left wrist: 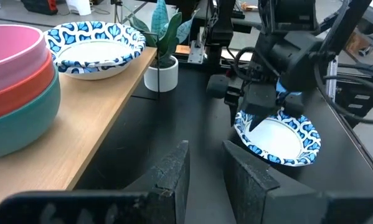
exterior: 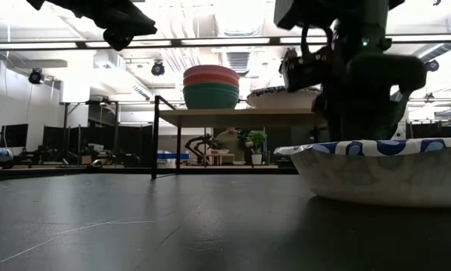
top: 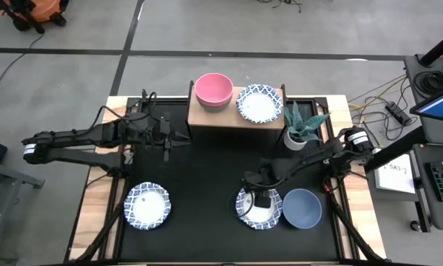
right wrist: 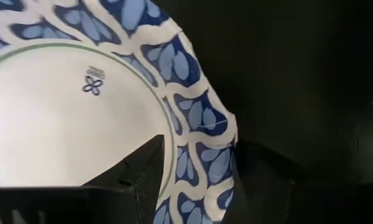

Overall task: Place and stack bowls onto a shelf
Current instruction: Stack the white with blue patterned bowl on top of the white with blue patterned bowl on the shelf

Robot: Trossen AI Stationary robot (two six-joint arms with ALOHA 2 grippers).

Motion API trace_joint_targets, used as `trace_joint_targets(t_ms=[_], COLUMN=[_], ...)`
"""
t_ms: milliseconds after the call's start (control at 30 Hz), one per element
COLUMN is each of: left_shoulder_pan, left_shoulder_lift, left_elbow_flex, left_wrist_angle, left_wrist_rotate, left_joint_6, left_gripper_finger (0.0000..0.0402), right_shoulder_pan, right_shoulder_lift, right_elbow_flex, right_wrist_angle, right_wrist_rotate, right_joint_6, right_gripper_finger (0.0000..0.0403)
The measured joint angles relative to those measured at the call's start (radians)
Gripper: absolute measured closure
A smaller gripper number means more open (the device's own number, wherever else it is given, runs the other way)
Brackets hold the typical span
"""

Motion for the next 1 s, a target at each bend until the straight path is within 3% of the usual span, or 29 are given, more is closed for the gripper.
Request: trace_joint_targets(t_ms=[500, 600, 733, 1000], left_shoulder_pan=[0.000, 0.000, 0.000, 0.000], left_shoulder_lift=[0.001, 0.001, 0.001, 0.001], left_elbow_flex=[-0.003, -0.004, -0.004, -0.004], left_wrist_angle=[-0.001, 0.000, 0.000, 0.000], left_wrist_rotate=[0.000, 0.000, 0.000, -0.001], left_joint_6=[0.009, 0.010, 0.013, 0.014], left_gripper_finger=[0.0326, 0.0326, 0.0326, 0.0326], right_shoulder_pan=[-0.002, -0.002, -0.005, -0.025], right_shoulder_lift=[0.020, 0.020, 0.018, -0.042], right_elbow_flex=[0.000, 0.000, 0.000, 0.033], right_wrist_angle=[-0.004, -0.004, 0.000, -0.034], right_wrist_rotate=[-0.001, -0.003, -0.031, -0.107], right_joint_6=[0.007, 0.008, 0.006, 0.012], right_gripper_finger=[0.0232, 0.0275, 0.0371, 0.0393])
